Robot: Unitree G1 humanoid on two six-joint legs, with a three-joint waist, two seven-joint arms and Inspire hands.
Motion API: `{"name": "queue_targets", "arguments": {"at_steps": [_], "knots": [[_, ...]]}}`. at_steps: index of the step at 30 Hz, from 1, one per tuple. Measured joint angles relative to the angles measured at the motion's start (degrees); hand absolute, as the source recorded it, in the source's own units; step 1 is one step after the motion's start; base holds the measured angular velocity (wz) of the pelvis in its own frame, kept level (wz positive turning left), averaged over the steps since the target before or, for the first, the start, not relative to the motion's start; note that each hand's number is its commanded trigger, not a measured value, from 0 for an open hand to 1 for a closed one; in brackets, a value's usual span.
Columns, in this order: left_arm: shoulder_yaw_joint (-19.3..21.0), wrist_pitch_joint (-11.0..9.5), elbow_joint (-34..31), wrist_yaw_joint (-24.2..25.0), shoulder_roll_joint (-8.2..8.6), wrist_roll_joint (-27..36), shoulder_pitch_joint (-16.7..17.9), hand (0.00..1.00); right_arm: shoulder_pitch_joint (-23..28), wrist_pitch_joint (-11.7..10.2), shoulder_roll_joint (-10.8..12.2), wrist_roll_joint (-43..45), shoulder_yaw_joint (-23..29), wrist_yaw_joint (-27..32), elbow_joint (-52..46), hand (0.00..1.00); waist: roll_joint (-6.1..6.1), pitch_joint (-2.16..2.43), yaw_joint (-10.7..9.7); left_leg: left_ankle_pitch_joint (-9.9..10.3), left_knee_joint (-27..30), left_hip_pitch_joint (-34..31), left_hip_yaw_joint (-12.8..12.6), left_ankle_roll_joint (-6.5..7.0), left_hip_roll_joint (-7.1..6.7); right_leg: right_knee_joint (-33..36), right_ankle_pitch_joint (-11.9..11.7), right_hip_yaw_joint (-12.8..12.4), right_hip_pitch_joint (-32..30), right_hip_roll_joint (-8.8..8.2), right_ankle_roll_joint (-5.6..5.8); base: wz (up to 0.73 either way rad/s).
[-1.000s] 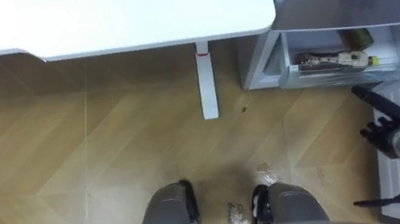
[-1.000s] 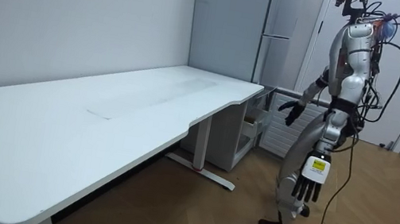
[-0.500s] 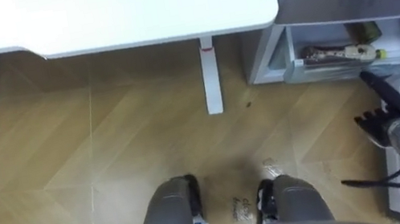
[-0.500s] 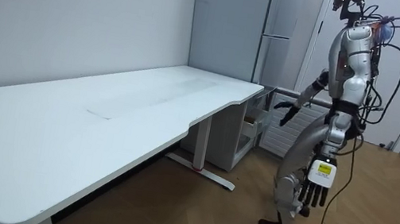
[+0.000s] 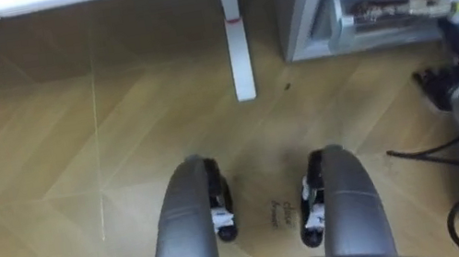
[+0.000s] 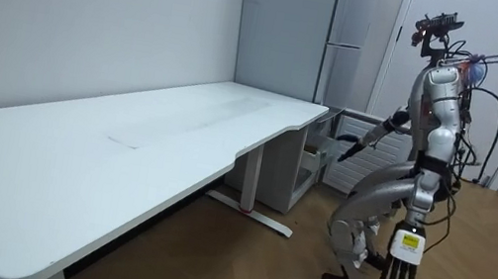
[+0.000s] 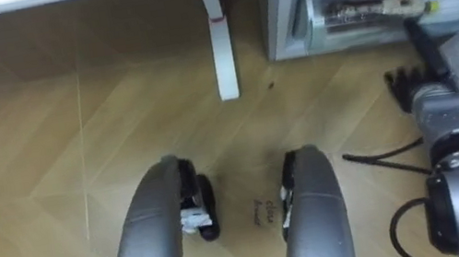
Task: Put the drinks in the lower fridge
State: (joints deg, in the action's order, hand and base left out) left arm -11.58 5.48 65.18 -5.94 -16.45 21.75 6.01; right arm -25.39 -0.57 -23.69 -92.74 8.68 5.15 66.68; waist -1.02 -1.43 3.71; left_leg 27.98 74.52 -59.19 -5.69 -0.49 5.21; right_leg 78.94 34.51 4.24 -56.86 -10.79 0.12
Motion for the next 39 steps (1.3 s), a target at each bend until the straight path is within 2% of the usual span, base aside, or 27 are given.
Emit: {"name": "queue_targets", "arguments": {"at_steps": [5, 7, 10, 13, 15, 19, 24, 27, 29, 31, 35, 39], "knots": [[-1.63, 0.49, 0.26, 0.38, -0.04, -0.02, -0.02, 0.00, -1.86, -0.68, -0.16, -1.23, -0.04, -3.59, 0.04, 0.00, -0.19, -0.08, 0.07, 3.75, 9.40, -5.90, 0.82, 0.29, 0.26, 8.91, 3.39, -1.15, -5.39, -0.15, 0.61, -0.01], [-1.73, 0.49, 0.27, 0.57, -0.05, -0.05, -0.03, 0.00, -2.27, -0.78, -0.16, -1.23, -0.03, -4.43, 0.03, 0.00, -0.26, -0.11, 0.06, 4.32, 11.30, -7.40, 0.97, 0.42, 0.28, 10.81, 4.02, -1.36, -6.74, -0.31, 0.71, 0.00], [-1.85, 0.42, 0.27, 1.65, -0.08, -1.33, -0.22, 0.00, -3.18, -1.48, -0.17, -1.28, -0.03, -5.77, 0.03, 0.00, -0.25, -0.14, 0.18, 4.45, 12.79, -8.98, 0.89, 0.53, 0.28, 12.55, 4.48, -1.69, -8.45, -0.59, 0.85, 0.00], [-1.88, 0.40, 1.33, 2.67, -0.16, -1.64, -1.20, 0.00, -3.69, -1.96, -0.24, -1.46, -0.03, -7.60, 0.05, 0.00, -0.09, -0.24, 0.76, 4.77, 14.02, -9.46, 1.01, 0.47, 0.31, 13.91, 4.91, -1.78, -8.94, -0.73, 0.23, 0.00], [-1.87, 0.33, 1.28, 2.95, -0.29, -1.65, -1.30, 0.00, -3.85, -1.89, -0.23, -1.46, -0.11, -7.69, 0.08, 0.00, 0.09, -0.35, 0.87, 5.01, 15.11, -10.23, 1.21, 0.42, 0.52, 14.88, 5.33, -1.75, -9.59, -0.69, 0.37, -0.02], [-1.65, 0.30, 0.95, 3.20, -0.60, -1.66, -1.72, 0.00, -4.45, -1.72, -0.27, -1.50, -0.64, -7.76, -0.84, 0.00, 1.35, -0.56, 0.99, 5.13, 17.28, -12.71, 1.20, 0.63, 1.11, 17.08, 5.39, -2.44, -12.39, -1.02, -0.03, -0.06], [-0.27, 0.20, 1.10, 3.63, -0.92, -1.41, -1.22, 0.00, -4.59, -2.12, -0.36, -1.72, -0.71, -3.82, -4.08, 0.00, 1.94, -0.51, 1.29, 5.22, 18.60, -13.68, 1.11, 0.86, 1.11, 18.38, 5.44, -2.70, -13.42, -1.41, -0.02, 0.01], [0.38, 0.18, 1.09, 3.69, -1.28, -1.74, -0.68, 0.00, -5.16, -2.51, -0.41, -1.95, -0.75, -1.46, -4.59, 0.00, 2.30, -0.51, 1.58, 5.25, 19.11, -14.02, 1.18, 0.90, 1.06, 19.13, 5.71, -2.62, -13.55, -2.30, -0.40, 0.06], [0.41, 0.00, 0.88, 4.02, -1.29, -1.79, 0.25, 0.00, -5.33, -2.78, -0.42, -1.92, -0.76, -0.14, -5.01, 0.00, 2.37, -0.51, 1.91, 5.25, 19.13, -14.06, 1.18, 0.91, 1.10, 19.12, 5.70, -2.60, -13.56, -2.29, -0.41, 0.00], [1.92, -0.18, -1.10, 4.50, -1.34, -3.40, 2.94, 0.00, -5.33, -3.97, -0.41, -1.57, -0.96, 2.68, -6.29, 0.00, 2.37, -0.50, 2.57, 5.25, 19.15, -14.11, 1.19, 0.92, 1.08, 19.10, 5.70, -2.52, -13.55, -2.46, -0.40, 0.00], [2.86, -0.52, -1.20, 4.90, -1.81, -3.90, 6.26, 0.00, -5.33, -6.49, -0.59, -1.74, -1.97, 6.22, -6.92, 0.00, 2.41, -0.48, 4.01, 5.19, 19.16, -14.15, 1.34, 0.84, 0.77, 19.07, 5.70, -1.96, -13.22, -3.71, -0.39, 0.04], [2.87, -0.53, -3.57, 5.22, -2.74, -3.97, 10.13, 0.00, -5.33, -7.91, -0.89, -1.95, -2.43, 9.06, -8.32, 0.00, 2.38, -0.48, 4.38, 5.19, 19.13, -14.50, 1.51, 0.83, 0.07, 19.10, 5.70, -1.38, -13.07, -5.39, -0.37, 0.10]]}}
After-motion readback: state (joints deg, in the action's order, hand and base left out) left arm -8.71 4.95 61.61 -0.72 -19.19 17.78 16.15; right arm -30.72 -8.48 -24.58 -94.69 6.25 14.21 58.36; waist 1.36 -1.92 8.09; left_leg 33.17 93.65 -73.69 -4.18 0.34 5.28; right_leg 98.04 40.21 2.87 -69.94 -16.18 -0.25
